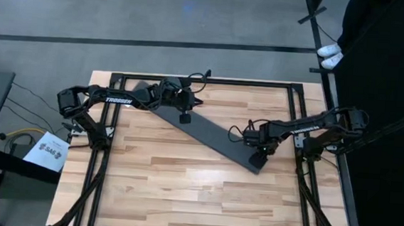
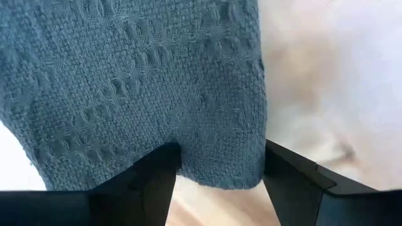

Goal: Roll towel
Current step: Roll the gray towel

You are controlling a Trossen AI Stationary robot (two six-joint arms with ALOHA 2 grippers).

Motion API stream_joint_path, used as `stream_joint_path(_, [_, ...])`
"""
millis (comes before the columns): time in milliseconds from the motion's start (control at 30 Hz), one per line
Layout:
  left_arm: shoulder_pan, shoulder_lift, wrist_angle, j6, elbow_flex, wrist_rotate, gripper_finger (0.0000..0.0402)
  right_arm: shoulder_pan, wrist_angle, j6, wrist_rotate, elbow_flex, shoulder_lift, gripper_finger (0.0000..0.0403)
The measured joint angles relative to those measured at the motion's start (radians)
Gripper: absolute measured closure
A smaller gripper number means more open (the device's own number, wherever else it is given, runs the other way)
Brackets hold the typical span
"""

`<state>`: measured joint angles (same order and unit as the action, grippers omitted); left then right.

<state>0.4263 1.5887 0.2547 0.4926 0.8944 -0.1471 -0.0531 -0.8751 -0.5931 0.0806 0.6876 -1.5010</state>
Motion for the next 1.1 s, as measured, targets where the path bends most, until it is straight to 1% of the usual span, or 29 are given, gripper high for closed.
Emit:
stream_joint_path(100, [0.0,0.0,0.011,-0.004,0.0,0.001,0.0395,-0.01,0.0,0.01,-0.01,0.0,-0.001,0.0224])
stream_joint_path(167, [0.0,0.0,0.021,-0.005,0.0,0.001,0.0395,-0.014,0.0,0.023,-0.012,0.0,-0.001,0.0248])
stream_joint_path(400, [0.0,0.0,0.033,-0.015,0.0,0.001,0.0395,-0.024,-0.023,0.042,-0.033,0.001,-0.001,0.0366])
stream_joint_path(500, [0.0,0.0,0.035,-0.018,0.0,0.001,0.0395,-0.038,-0.082,0.042,-0.063,0.01,-0.004,0.037])
stream_joint_path(600, [0.0,0.0,0.035,-0.019,0.0,0.001,0.0395,-0.05,-0.171,0.044,-0.162,0.033,-0.009,0.037])
stream_joint_path(667, [0.0,0.0,0.036,-0.021,0.0,0.001,0.0396,-0.07,-0.186,0.044,-0.195,0.054,-0.008,0.037])
stream_joint_path(933, [0.0,0.0,0.045,-0.026,0.0,0.001,0.0396,-0.172,-0.167,0.131,-0.196,0.056,-0.007,0.037])
stream_joint_path(1100, [0.0,0.0,0.044,-0.026,0.0,0.001,0.0396,-0.21,-0.168,0.18,-0.196,0.057,-0.006,0.037])
